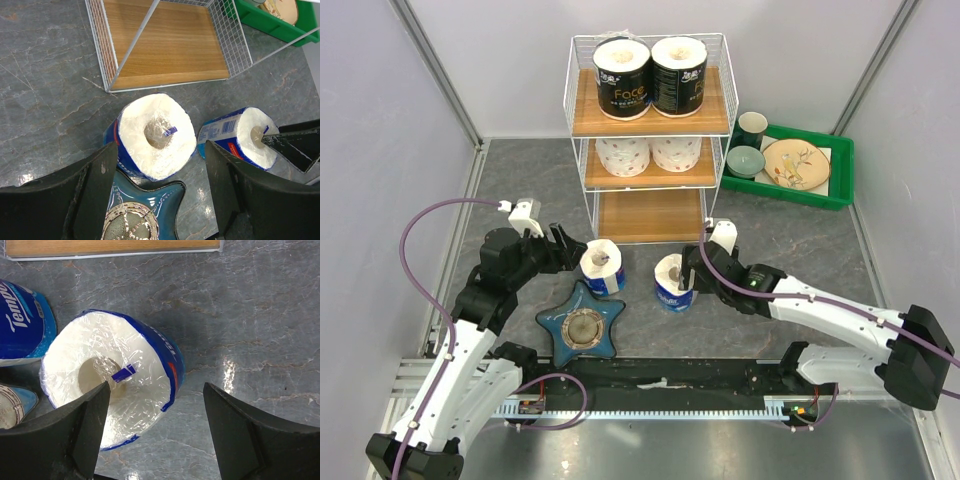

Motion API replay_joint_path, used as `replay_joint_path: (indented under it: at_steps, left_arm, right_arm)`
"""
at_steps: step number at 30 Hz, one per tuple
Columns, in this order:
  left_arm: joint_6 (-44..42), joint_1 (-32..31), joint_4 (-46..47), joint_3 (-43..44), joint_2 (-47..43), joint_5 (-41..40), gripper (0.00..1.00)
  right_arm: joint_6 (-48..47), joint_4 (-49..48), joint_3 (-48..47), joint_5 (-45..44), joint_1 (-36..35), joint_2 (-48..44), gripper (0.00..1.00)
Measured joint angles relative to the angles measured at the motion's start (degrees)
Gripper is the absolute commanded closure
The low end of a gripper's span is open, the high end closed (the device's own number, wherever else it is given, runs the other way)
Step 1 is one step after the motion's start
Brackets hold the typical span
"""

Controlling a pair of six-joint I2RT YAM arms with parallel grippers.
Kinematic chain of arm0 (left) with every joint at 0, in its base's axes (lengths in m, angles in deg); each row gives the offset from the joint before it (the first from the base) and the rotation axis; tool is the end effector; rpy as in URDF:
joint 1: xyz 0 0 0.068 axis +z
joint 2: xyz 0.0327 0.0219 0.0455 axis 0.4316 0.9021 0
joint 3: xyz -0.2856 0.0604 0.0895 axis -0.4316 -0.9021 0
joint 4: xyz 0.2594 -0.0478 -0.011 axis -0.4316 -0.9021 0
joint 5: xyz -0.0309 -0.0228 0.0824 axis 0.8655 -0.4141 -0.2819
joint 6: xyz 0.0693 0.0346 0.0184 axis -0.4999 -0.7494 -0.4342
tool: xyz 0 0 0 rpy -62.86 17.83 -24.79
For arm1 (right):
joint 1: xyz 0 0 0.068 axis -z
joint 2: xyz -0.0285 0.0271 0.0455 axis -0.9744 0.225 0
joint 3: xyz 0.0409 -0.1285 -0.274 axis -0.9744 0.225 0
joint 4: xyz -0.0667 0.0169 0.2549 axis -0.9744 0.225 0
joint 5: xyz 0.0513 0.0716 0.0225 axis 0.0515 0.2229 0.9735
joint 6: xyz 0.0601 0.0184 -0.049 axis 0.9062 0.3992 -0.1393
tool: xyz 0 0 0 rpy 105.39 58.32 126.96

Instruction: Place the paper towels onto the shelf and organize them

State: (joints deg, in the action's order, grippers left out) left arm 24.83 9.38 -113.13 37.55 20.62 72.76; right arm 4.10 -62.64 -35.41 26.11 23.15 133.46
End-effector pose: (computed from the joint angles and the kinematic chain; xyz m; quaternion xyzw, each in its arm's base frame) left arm 0.1539 -0.0567 0.3065 -0.0039 0.8302 -0.2524 0.4971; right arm 0.1677 0.1780 0.2473 0.0133 0.9144 0.1238 0.3853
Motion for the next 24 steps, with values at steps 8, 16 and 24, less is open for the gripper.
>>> replay_joint_path:
  at_steps: [8,16,24]
  left_arm:
    - [0.02,0.00,0.00,0.00,-0.02,0.00,0.23]
    - [0.02,0.11,0.00,0.00,-0.02,0.07,0.23]
    - [0.04,0.11,0.00,0.00,-0.02,0.13,0.23]
  right_arm:
    - [0.04,-2.10,0.04,0.20,0.00,2.71,0.18]
    - [0.35,-4.39,0.07,0.22,0.00,4.94,0.42]
    - [0.42,-4.63,0.11,-0.20,0.00,5.01,0.54]
